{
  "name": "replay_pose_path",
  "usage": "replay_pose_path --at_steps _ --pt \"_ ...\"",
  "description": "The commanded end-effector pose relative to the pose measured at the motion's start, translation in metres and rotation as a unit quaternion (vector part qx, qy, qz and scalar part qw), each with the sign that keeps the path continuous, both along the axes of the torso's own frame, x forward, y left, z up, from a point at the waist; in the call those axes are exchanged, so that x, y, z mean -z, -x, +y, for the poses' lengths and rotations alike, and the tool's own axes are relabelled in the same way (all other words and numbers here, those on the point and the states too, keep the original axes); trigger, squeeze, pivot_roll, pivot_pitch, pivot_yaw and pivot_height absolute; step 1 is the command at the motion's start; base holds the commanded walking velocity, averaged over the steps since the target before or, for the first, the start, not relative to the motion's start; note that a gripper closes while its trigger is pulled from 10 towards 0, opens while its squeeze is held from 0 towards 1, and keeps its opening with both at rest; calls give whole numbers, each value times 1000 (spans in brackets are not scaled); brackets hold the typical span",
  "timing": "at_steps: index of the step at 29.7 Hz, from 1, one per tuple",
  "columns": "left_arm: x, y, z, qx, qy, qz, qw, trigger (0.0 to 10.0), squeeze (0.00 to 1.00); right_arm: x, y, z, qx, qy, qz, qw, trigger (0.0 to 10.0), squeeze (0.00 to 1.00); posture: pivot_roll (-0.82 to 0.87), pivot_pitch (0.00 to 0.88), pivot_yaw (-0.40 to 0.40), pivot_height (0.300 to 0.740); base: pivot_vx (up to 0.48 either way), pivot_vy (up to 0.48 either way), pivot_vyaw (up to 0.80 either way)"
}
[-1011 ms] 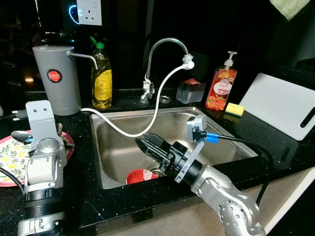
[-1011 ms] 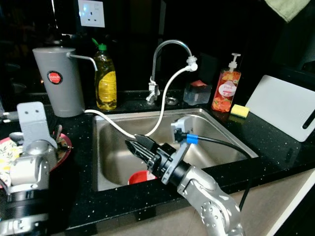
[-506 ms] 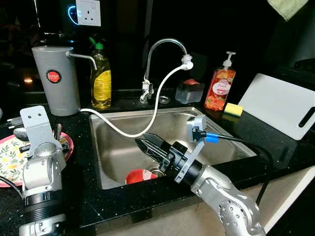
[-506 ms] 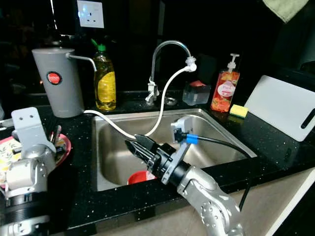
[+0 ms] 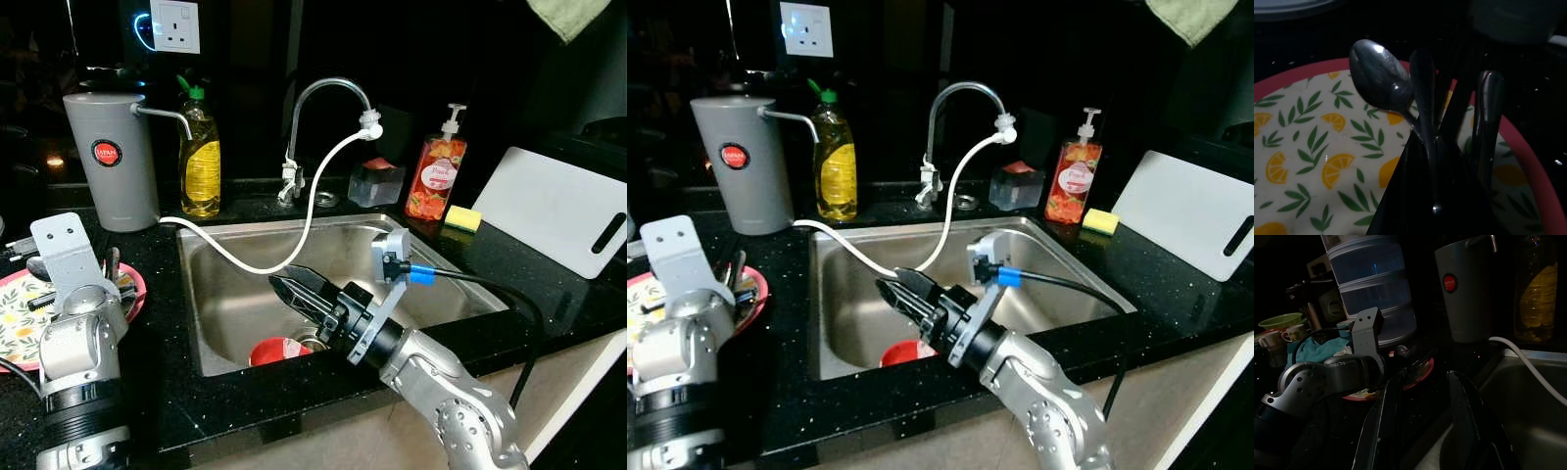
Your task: Kitchen organization
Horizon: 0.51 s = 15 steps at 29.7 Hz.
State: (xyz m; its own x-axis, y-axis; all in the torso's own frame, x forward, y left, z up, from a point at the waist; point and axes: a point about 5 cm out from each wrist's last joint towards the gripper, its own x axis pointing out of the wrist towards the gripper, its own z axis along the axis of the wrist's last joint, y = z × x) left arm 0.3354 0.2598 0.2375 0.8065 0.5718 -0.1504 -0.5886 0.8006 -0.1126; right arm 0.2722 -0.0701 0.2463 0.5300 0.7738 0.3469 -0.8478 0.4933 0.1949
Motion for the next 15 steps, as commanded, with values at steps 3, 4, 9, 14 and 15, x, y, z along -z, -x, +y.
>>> replay_pose_path --at_steps 3,4,9,14,15 --pt "-36 0 -17 38 -53 -98 993 10000 0 1 -1 1 -1 3 2 1000 10000 0 -36 0 -96 740 0 0 0" --pt "-42 1 -20 43 -58 -114 991 10000 0 1 -1 1 -1 3 2 1000 10000 0 -36 0 -96 740 0 0 0" --pt "-53 3 -25 60 -64 -154 984 10000 0 1 -1 1 0 2 2 1000 10000 0 -39 0 -93 740 0 0 0" --pt "-56 2 -33 99 -67 -175 977 10000 0 1 -1 1 1 2 2 1000 10000 0 -38 0 -94 740 0 0 0" --pt "-56 2 -33 99 -67 -175 977 10000 0 1 -1 1 1 2 2 1000 10000 0 -38 0 -94 740 0 0 0"
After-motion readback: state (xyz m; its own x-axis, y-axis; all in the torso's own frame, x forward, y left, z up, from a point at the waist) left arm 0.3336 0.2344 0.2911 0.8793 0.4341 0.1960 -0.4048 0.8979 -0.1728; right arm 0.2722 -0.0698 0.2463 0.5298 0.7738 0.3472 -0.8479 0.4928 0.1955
